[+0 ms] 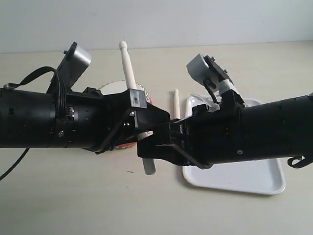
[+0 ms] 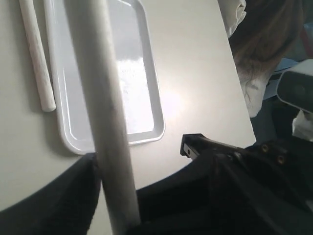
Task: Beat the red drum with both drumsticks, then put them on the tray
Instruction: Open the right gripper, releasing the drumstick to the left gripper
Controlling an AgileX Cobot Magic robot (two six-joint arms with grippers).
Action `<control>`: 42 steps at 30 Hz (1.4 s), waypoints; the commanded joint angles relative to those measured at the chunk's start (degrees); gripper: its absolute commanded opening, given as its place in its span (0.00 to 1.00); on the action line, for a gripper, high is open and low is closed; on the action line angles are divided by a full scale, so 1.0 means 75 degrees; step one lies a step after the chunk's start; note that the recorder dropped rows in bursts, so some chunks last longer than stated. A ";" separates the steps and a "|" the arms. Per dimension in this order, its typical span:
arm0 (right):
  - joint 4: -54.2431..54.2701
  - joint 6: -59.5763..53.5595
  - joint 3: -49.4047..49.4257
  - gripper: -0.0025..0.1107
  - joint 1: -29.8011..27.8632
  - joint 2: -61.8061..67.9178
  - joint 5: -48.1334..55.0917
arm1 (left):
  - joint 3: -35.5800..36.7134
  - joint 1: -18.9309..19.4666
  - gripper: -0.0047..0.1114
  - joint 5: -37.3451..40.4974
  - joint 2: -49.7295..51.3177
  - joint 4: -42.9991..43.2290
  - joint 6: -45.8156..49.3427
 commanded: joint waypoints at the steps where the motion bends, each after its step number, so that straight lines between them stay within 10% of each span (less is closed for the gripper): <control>1: 0.0034 -0.0189 -0.0313 0.02 0.0009 0.0011 0.0099 | 0.0022 -0.0055 0.57 -0.0064 0.0013 -0.0029 0.0057; 20: 0.0034 -0.0189 -0.0442 0.02 0.0009 0.0011 0.0286 | 0.0022 -0.0040 0.04 -0.0254 0.0013 -0.0029 -0.0035; 42: -0.0653 0.0577 -0.0441 0.43 0.0009 -0.0820 0.0474 | 0.0022 0.0953 0.04 0.0238 -0.0281 -0.0029 -0.0013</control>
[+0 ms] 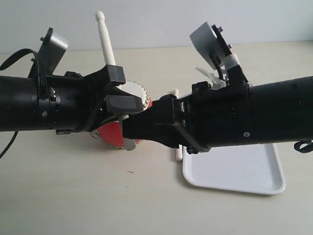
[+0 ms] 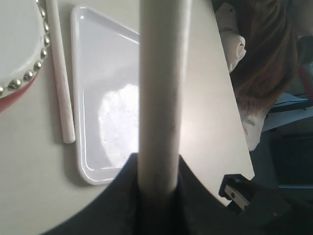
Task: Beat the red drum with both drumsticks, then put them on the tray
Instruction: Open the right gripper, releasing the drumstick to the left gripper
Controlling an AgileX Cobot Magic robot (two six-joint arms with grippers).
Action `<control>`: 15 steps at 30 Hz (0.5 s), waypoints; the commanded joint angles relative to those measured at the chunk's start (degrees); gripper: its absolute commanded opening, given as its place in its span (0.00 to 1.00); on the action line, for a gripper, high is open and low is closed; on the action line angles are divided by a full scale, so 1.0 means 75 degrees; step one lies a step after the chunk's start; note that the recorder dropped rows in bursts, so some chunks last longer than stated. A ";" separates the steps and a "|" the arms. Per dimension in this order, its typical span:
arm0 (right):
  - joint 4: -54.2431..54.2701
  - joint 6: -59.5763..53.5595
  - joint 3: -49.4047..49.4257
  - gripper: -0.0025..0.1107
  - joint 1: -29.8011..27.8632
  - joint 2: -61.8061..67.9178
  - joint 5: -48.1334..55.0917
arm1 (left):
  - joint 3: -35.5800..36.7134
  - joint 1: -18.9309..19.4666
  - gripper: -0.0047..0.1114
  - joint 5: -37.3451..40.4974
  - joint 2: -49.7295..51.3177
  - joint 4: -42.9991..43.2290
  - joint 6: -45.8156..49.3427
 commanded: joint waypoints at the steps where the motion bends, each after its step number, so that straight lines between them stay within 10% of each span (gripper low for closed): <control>1: -0.0642 0.0447 -0.0053 0.44 0.0009 -0.0294 0.0084 | 0.0022 0.0115 0.04 0.0149 -0.0072 0.0014 0.0035; 15: -0.4622 0.3825 -0.0053 0.44 0.0009 -0.1980 -0.0483 | 0.0022 0.1346 0.04 0.1112 -0.0604 0.1002 0.0073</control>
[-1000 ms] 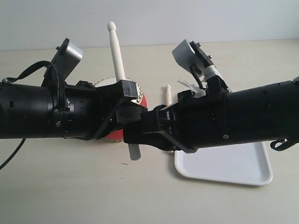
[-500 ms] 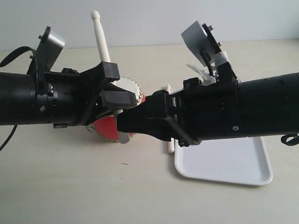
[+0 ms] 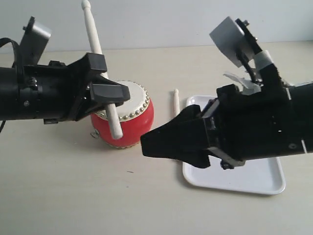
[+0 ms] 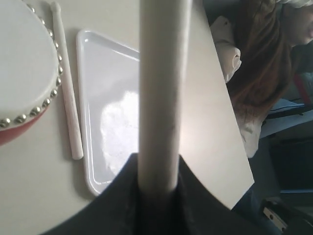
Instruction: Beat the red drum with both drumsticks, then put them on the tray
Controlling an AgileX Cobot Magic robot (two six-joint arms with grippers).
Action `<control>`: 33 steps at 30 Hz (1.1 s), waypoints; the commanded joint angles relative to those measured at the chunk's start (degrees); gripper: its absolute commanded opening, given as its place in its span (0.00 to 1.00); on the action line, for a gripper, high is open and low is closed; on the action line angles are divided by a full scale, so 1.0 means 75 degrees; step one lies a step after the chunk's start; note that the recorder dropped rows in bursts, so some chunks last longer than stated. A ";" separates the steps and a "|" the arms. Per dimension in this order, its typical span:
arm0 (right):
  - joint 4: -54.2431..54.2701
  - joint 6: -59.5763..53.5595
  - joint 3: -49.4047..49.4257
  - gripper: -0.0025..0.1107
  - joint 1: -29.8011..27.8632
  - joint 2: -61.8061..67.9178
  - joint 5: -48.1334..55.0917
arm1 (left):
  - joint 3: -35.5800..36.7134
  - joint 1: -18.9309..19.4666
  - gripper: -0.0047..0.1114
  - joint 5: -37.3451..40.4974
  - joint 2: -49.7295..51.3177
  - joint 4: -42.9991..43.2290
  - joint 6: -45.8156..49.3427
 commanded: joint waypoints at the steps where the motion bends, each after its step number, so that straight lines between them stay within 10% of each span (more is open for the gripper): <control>1: -0.2179 0.1822 -0.0053 0.44 0.0009 -0.0656 -0.0796 | 0.0022 0.0613 0.04 0.0587 -0.0430 0.0618 0.0058; 10: -0.8294 0.6617 -0.1122 0.44 -0.0539 0.0299 -0.1181 | 0.1129 0.1509 0.04 0.0626 -0.1697 0.0920 0.0058; 19: -0.8361 0.7103 -0.4522 0.44 -0.1035 0.4761 0.1287 | 0.1527 0.1695 0.04 0.0595 -0.3483 0.1399 -0.0140; 33: -0.9844 0.9076 -0.5364 0.44 -0.0533 0.5965 0.1286 | 0.1527 0.1695 0.04 0.0796 -0.3539 0.1561 -0.0599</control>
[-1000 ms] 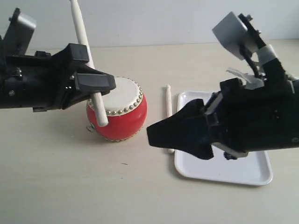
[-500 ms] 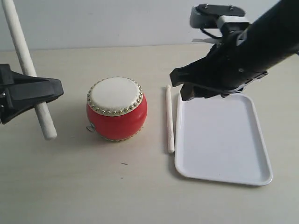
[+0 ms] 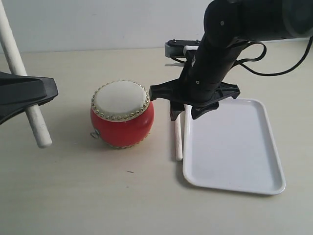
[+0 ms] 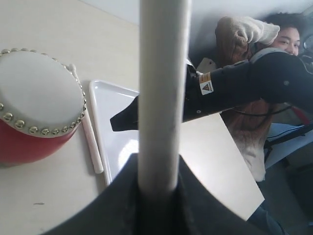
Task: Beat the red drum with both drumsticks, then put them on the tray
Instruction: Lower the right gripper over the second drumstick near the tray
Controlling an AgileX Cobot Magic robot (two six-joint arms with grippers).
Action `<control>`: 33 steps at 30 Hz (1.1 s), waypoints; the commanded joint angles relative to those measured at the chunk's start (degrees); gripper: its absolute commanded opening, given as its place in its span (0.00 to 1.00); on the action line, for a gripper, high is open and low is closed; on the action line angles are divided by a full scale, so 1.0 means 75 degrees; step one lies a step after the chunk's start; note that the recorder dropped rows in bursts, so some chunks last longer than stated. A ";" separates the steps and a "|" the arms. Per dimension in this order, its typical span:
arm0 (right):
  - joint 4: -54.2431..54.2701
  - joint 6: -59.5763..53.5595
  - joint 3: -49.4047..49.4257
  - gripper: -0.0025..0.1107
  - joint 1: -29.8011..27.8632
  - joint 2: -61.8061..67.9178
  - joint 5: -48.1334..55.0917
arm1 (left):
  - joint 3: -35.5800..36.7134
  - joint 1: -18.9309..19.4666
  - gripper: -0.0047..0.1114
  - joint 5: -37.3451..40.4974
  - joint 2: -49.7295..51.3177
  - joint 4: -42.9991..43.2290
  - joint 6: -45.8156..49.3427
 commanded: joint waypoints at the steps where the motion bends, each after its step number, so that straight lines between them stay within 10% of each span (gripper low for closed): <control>1: -0.0846 0.0778 -0.0348 0.44 0.0153 0.0253 0.0213 | 0.0048 0.0023 0.04 0.0183 -0.0033 0.0023 -0.0114; 33: -0.1522 0.2144 -0.0436 0.43 0.0602 0.1078 0.0032 | 0.0048 0.0023 0.04 0.0370 -0.0033 0.0265 -0.0135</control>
